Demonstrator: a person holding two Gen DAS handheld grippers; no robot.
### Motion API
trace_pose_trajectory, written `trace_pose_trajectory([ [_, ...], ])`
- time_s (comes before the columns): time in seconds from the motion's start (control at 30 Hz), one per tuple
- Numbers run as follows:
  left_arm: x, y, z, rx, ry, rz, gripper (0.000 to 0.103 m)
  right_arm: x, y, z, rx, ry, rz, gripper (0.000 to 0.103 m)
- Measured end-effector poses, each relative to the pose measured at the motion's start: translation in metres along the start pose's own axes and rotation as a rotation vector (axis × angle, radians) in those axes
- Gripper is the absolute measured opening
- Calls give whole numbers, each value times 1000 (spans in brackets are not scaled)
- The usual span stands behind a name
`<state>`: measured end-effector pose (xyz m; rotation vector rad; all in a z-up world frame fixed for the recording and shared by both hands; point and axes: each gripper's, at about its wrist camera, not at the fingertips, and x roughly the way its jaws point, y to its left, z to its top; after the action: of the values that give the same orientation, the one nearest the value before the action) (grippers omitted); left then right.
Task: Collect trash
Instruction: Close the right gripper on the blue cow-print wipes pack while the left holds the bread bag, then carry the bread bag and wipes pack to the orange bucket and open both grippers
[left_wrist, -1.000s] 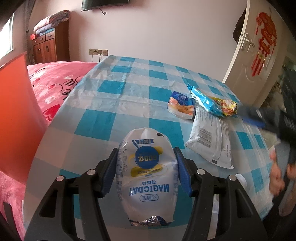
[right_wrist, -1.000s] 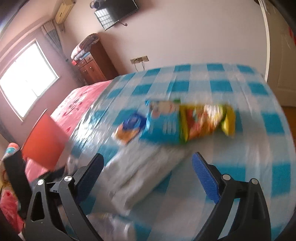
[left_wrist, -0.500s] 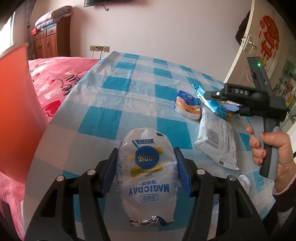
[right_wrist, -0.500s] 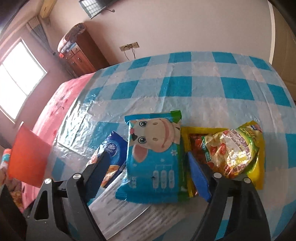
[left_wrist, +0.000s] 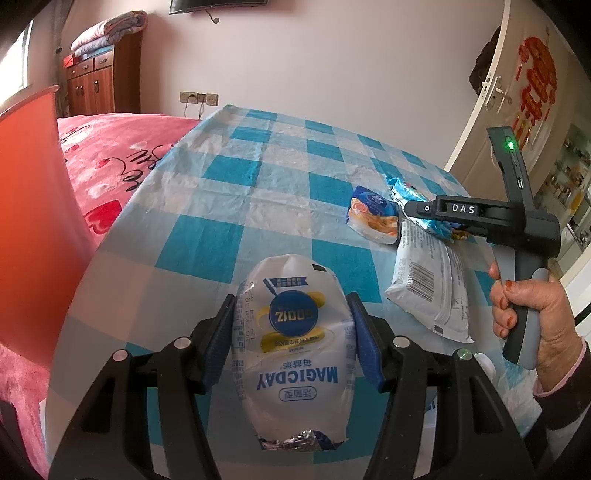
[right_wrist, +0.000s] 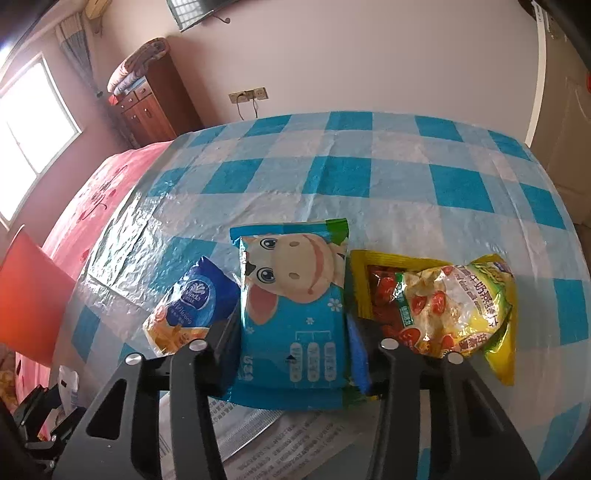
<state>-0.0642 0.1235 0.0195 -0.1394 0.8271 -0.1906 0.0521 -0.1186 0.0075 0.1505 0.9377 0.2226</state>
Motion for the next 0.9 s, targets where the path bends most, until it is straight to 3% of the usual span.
trace_pose_trajectory([
  [0.4, -14, 2, 2, -6, -38, -3, 60, -26, 5, -2, 1, -64, 12, 41],
  [0.9, -57, 12, 15, -10, -144, 11, 60, -83, 56, 17, -66, -148, 81, 41],
])
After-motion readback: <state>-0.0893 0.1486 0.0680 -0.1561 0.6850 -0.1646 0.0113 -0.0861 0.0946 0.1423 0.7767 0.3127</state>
